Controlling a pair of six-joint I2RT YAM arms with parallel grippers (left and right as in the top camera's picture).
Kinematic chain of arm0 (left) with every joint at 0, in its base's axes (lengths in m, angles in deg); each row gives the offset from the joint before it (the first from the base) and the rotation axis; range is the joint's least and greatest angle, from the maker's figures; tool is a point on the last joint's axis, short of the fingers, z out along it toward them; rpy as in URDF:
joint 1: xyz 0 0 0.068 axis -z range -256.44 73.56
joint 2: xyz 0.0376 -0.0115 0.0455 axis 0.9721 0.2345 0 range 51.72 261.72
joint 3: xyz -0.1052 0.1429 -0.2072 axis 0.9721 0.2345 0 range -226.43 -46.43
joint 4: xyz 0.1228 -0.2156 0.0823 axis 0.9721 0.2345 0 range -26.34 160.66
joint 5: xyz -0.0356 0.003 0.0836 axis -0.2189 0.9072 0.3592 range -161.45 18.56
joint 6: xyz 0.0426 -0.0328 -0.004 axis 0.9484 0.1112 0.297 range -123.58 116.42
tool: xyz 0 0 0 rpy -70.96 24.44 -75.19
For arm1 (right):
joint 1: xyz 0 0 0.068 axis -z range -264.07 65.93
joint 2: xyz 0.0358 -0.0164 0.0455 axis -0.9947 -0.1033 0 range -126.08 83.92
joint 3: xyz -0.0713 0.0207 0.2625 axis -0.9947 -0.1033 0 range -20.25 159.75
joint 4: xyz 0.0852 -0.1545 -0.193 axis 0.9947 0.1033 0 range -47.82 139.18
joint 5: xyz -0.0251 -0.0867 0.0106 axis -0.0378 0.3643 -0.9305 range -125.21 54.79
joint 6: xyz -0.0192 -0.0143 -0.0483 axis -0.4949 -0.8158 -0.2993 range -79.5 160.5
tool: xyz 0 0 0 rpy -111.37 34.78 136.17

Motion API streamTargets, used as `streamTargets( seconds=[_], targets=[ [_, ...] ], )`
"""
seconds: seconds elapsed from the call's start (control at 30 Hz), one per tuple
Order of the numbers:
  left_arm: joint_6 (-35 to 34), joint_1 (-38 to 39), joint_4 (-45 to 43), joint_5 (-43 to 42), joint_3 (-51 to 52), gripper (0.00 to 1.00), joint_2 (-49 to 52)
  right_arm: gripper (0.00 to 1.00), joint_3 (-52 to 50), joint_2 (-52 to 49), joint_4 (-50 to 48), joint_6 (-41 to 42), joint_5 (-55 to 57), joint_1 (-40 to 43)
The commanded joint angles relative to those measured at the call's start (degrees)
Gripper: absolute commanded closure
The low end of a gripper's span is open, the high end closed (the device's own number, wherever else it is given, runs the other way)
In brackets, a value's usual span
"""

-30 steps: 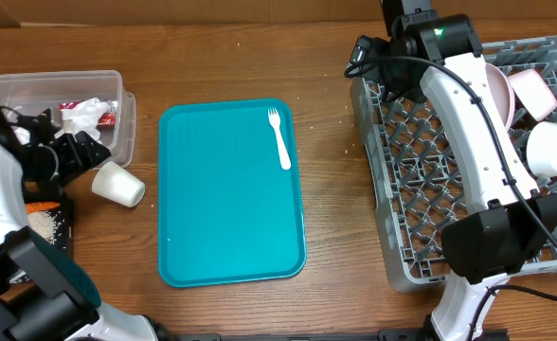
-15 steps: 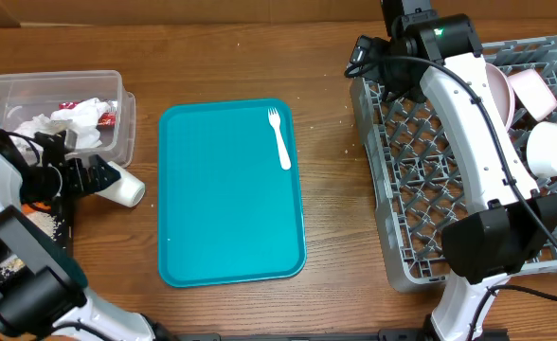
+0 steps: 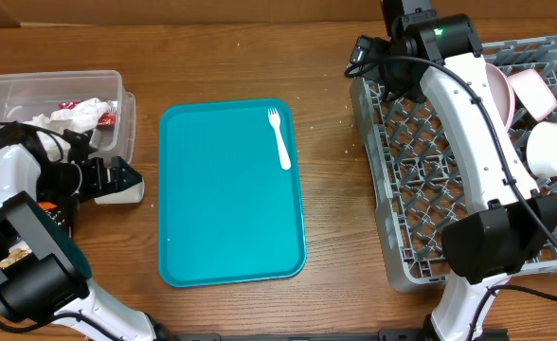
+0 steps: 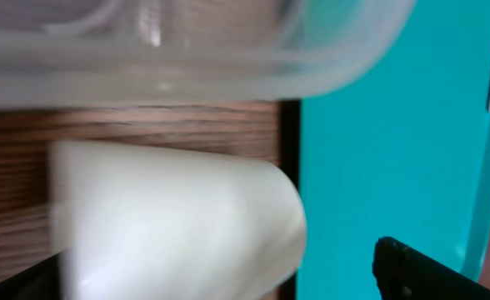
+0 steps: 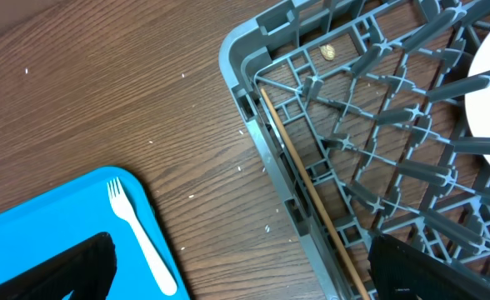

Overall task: Sort waste into correct bins and load items into the dishwasher
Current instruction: 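Grasp the white paper cup on the table with the left gripper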

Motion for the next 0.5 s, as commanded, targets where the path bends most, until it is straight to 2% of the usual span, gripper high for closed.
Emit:
streamTargets(
  seconds=[0.0, 0.13, 0.47],
  targets=[
    [1.64, 1.88, 2.14, 0.09, 0.02, 0.0, 0.79, 0.0, 0.13, 0.17, -0.15, -0.42, 0.59, -0.04],
    [-3.85, 2.14, 3.3, 2.16, 0.02, 0.0, 0.79, 0.0, 0.13, 0.17, -0.15, -0.44, 0.59, -0.04],
    [-4.22, 2.32, 3.37, 3.15, 0.04, 0.0, 0.79, 0.0, 0.13, 0.17, -0.17, -0.42, 0.59, -0.04]
  ],
)
